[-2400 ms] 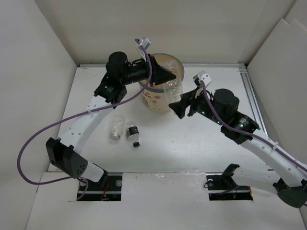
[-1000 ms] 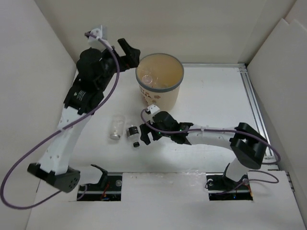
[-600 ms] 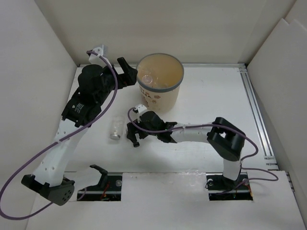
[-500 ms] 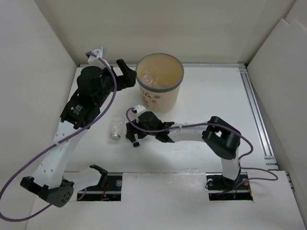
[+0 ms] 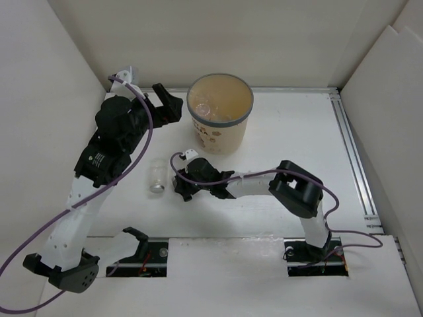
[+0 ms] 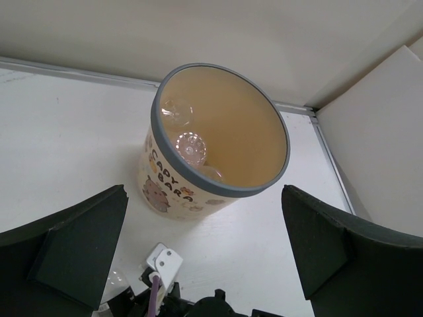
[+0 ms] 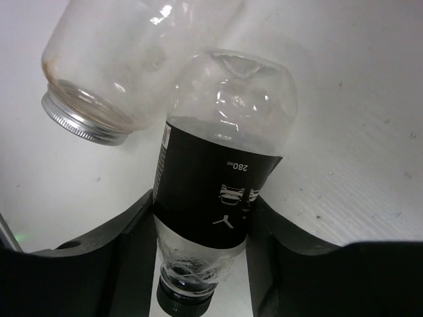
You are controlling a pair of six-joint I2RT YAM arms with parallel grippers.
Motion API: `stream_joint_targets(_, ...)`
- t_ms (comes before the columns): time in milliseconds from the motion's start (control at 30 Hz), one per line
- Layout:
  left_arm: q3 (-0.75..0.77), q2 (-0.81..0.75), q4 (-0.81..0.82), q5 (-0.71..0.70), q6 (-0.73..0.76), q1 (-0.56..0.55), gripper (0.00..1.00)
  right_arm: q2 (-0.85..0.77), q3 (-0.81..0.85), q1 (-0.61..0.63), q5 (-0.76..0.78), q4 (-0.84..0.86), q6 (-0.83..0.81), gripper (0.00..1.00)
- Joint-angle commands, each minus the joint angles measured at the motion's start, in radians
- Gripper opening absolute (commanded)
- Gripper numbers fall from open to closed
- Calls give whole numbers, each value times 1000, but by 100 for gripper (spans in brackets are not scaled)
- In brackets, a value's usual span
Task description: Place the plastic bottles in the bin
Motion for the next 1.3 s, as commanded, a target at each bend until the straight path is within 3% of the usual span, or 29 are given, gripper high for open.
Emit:
stream_joint_targets(0, -1, -21, 18, 1, 11, 2, 100, 5, 5, 12, 42, -7, 17, 42)
stream_joint_targets(67, -10, -21, 18, 1, 11, 2, 100, -20, -15, 12, 55, -7, 17, 40)
stream_joint_targets(233, -10, -9, 18, 31, 20, 2, 100, -261, -100, 12, 189, -180, 17, 35)
stream_joint_targets(400, -24, 24, 76, 249, 31, 2, 100, -536, -170, 12, 335, -331, -27, 35)
stream_joint_targets(600, -73, 69, 191, 517, 31, -18, 100, -811, -129, -21, 429, -444, -122, 35)
stream_joint_targets(833, -127, 100, 327, 721, 31, -38, 100, -920, -78, -83, 382, -406, -227, 35)
stream_joint_targets(1267, -177, 141, 406, 780, -6, -38, 100, -1017, -100, -83, 148, -199, -277, 35)
